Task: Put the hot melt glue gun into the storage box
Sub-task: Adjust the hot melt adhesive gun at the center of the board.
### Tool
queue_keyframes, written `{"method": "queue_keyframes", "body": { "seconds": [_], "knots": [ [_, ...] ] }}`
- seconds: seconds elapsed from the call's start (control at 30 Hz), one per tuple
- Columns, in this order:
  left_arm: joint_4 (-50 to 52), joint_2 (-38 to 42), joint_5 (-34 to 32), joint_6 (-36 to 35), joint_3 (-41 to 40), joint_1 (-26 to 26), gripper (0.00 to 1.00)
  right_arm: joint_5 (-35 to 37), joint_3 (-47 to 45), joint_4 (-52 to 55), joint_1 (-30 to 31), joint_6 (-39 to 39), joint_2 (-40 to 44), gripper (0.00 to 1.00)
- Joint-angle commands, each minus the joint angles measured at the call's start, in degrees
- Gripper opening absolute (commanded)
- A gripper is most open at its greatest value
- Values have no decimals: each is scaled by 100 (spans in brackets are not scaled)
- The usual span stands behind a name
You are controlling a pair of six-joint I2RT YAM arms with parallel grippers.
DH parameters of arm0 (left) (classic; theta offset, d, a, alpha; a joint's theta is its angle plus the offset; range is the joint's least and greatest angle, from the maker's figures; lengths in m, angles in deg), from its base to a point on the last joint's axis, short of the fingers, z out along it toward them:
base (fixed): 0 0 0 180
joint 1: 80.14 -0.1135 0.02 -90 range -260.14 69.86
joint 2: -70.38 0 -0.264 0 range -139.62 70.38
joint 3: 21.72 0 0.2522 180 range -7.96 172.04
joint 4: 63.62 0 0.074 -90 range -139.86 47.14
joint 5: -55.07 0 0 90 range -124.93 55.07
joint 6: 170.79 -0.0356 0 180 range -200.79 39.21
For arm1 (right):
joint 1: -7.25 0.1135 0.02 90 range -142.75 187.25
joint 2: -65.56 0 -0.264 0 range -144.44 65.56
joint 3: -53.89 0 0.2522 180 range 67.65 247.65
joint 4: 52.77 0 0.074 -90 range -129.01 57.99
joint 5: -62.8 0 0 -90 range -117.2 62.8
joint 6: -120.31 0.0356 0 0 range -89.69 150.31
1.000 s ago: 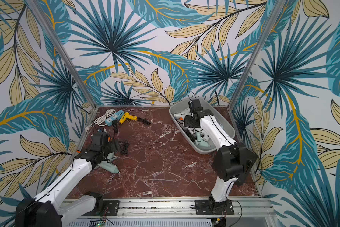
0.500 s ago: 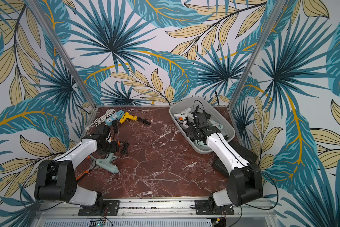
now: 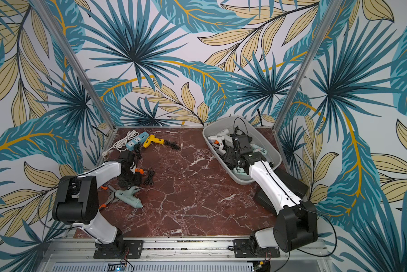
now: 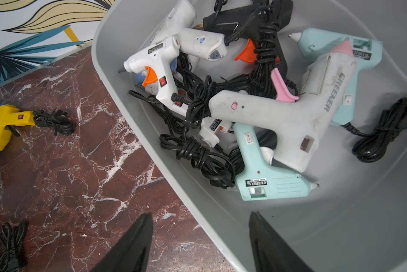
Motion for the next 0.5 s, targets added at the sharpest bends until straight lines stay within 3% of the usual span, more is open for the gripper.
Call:
{"method": "queue_keyframes", "body": {
  "seconds": [0.0,0.17,0.37,0.47],
  "knots": [
    [90,-134,233,-114,112,-27,53,142,-21,22,39,33,42,69],
    [-124,-148,722,-53,60,-11,31,129,-10,-13,48,46,25,70],
    [-273,9,838,54,-36,179,3,93,34,-20,66,30,9,70],
    [-380,187,1001,102,-115,334,0,35,39,-43,83,22,31,69]
  ]
}}
